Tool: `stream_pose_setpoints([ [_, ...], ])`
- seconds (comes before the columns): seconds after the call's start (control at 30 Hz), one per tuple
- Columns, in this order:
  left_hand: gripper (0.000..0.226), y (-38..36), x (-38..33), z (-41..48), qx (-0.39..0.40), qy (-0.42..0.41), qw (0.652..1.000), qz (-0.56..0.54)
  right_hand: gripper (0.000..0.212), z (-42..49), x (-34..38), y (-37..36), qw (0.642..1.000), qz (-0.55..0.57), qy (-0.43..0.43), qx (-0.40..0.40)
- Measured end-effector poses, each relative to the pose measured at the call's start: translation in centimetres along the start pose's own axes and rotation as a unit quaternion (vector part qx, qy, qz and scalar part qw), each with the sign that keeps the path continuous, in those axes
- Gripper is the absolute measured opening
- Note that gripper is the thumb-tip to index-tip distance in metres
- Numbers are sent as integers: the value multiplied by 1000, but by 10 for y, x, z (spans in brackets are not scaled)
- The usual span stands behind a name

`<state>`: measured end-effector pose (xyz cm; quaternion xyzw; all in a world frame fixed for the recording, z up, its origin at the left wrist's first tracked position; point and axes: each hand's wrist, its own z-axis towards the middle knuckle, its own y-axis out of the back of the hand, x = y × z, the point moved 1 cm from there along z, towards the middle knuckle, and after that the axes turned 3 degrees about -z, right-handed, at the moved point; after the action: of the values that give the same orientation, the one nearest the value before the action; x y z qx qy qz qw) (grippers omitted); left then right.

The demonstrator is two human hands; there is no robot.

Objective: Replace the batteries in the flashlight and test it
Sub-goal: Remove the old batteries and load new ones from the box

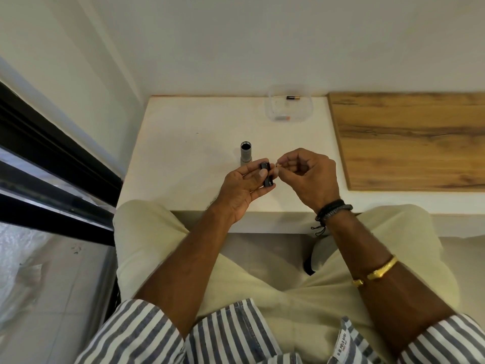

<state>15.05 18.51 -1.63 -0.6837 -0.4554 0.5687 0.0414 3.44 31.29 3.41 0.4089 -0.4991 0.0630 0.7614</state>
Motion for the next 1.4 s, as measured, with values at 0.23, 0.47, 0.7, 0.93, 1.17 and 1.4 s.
stream_pose_setpoints([
  [0.23,30,-2,1,-1,-28,-19,999,17,17,-5,-1,-9,1000,8,4,-11],
  [0.47,28,-2,2,-3,-27,-33,999,24,19,-12,-2,-23,997,-36,71,-24],
  [0.7,23,-5,4,-2,1,-16,1000,20,18,-12,-9,-27,999,-10,26,-45],
  [0.93,35,-11,3,2,8,32,999,16,18,-2,-19,-27,998,57,-39,-15],
  [1.17,31,-9,5,14,-30,57,995,-80,13,35,-34,-12,980,161,-102,-59],
  [1.4,26,-4,12,23,-53,98,985,-129,8,128,-53,-4,967,146,-164,-128],
])
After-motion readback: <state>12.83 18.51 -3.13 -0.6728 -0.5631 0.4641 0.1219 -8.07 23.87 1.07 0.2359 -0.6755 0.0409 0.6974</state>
